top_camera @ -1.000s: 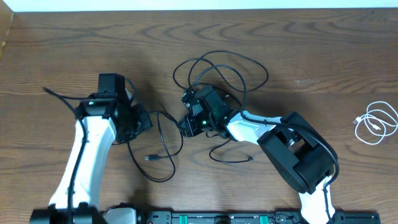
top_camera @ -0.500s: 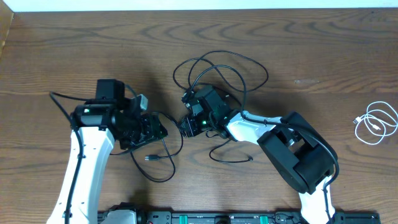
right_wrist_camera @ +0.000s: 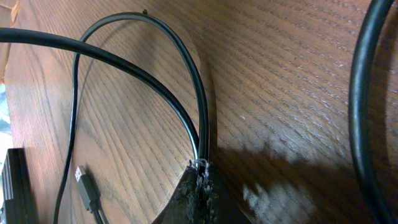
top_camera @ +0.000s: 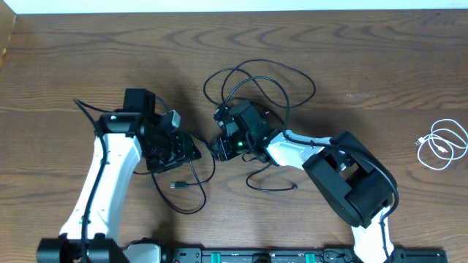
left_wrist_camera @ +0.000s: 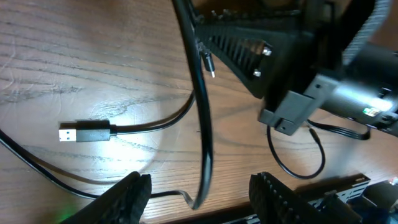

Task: Untangle cables

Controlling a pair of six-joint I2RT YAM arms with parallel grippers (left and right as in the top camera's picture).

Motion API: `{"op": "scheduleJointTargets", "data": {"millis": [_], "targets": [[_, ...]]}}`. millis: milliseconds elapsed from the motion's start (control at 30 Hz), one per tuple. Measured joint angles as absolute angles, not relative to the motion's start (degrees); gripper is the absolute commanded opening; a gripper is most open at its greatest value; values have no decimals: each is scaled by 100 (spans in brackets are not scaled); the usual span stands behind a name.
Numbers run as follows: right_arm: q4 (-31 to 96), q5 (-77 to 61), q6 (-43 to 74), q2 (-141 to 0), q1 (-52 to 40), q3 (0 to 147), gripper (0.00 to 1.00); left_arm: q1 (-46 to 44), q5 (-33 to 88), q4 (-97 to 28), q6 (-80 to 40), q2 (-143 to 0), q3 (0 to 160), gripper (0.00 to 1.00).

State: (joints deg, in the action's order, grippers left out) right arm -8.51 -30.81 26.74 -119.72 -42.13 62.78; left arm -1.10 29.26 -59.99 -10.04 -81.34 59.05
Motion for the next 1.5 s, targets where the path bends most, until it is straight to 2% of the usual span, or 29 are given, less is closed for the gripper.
{"op": "scheduleJointTargets", "data": {"millis": [33,67,100,167,967,1200,1500], "targets": [[-851,-3081,2674,-11972,-4213,6278,1,-108,2926,-5983,-1000,-8189,5905,27],[-851,-3081,2674,-11972,-4213,6278,1,-110,2917,-5951,-982,-8252,5905,19],[-851,-3081,2674,-11972,-4213,6278,1,-110,2921,-5907,-989,-8315,5902,13],[-851,-3081,2674,-11972,-4213,6278,1,-110,2923,-5754,-985,-8444,5902,8],[-836,-3083,2674,-11972,-4213,6278,1,-119,2600,-3159,-1247,-10296,5905,8],[-880,-3199,2674,-11957,-4219,6283,34,-115,2657,-2724,-1450,-10674,5940,8],[-917,-3218,2657,-11893,-4329,6285,50,-115,2670,-2672,-1527,-10748,6012,8]]}}
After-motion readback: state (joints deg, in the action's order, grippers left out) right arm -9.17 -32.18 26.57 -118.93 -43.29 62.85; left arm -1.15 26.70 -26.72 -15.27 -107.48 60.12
